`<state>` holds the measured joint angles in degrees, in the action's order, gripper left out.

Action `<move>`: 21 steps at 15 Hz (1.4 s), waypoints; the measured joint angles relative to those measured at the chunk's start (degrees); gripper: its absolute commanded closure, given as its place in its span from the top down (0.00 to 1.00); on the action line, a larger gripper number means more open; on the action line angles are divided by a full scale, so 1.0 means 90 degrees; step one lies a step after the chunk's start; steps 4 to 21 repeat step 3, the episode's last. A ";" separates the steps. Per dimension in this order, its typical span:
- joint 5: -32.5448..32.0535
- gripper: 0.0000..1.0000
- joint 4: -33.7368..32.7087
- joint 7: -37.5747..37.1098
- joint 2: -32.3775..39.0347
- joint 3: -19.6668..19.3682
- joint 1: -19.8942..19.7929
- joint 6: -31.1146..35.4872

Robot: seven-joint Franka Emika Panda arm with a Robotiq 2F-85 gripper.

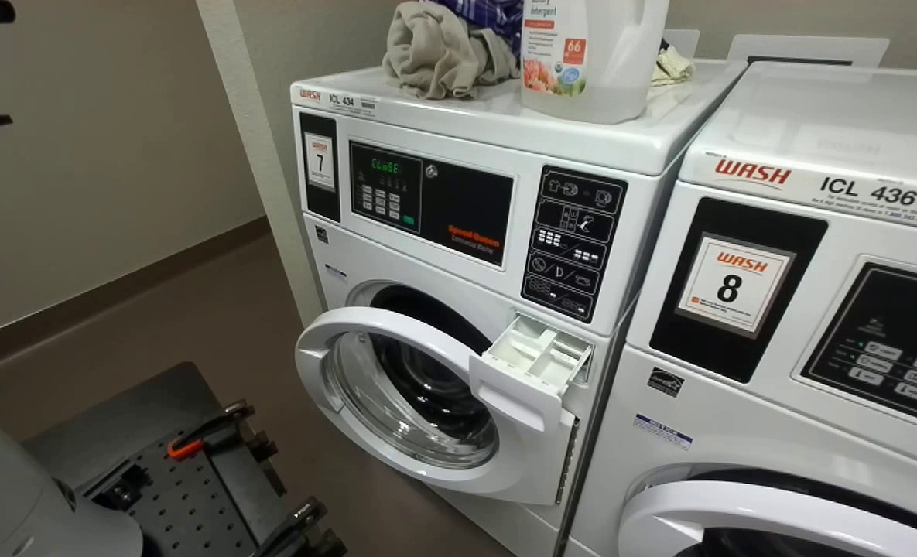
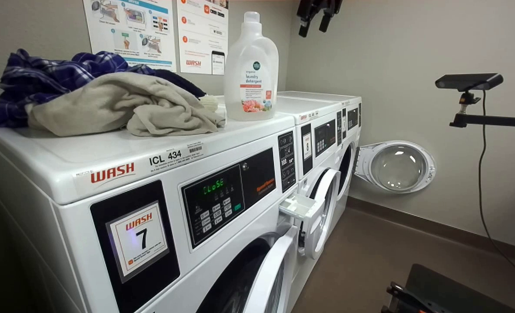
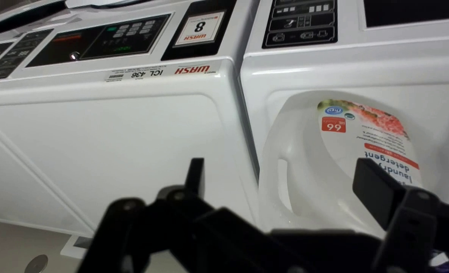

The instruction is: Pour some of the detergent in the detergent tray

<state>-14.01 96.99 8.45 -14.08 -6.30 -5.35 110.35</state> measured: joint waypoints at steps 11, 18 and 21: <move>0.0048 1.00 -0.0387 0.0475 -0.0127 0.0000 0.0019 -0.0741; 0.0048 1.00 -0.0387 0.0475 -0.0127 0.0000 0.0019 -0.0741; 0.0048 1.00 -0.0387 0.0475 -0.0127 0.0000 0.0019 -0.0741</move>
